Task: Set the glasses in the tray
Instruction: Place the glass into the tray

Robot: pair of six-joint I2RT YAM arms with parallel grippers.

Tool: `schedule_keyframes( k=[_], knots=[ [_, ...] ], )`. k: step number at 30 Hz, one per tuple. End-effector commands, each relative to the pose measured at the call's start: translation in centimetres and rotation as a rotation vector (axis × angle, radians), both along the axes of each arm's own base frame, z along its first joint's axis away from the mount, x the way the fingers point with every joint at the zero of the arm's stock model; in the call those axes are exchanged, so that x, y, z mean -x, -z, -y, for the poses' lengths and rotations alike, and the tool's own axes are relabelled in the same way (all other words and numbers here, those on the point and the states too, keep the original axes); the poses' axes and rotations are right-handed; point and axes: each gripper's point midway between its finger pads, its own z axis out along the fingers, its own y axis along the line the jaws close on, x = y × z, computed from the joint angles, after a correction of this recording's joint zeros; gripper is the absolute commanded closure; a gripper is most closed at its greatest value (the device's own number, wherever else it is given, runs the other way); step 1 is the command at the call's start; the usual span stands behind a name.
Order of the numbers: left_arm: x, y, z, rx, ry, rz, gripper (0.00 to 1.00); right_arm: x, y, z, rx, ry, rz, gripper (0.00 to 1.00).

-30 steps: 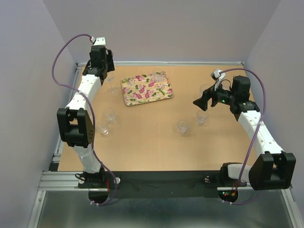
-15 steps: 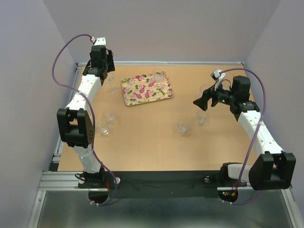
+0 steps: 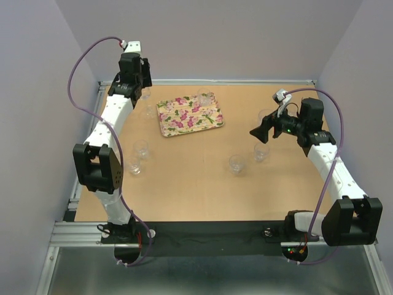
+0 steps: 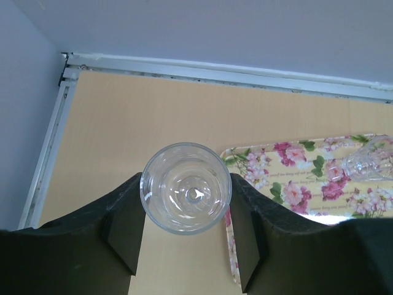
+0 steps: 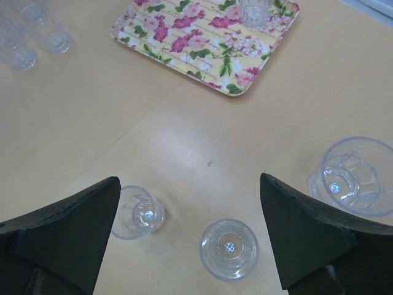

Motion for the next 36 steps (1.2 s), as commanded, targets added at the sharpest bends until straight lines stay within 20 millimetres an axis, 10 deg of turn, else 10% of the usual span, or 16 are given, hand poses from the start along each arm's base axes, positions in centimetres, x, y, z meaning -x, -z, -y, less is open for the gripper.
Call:
schedule_keyframes(
  k=[1,17,36],
  knots=[
    [0.9,-8.9,-0.2,0.008,-0.013,0.205,0.56,-0.7,-1.1,0.3,0.005,0.01,0.062,0.0],
    [-1.0,-9.8,4.8,0.043,0.088,0.218,0.56,-0.7,-1.1,0.4,0.009,0.015,0.066,0.0],
    [-4.6,-4.4,7.8,0.088,0.143,0.131,0.56,-0.7,-1.0,0.4,0.008,0.016,0.062,0.0]
  ],
)
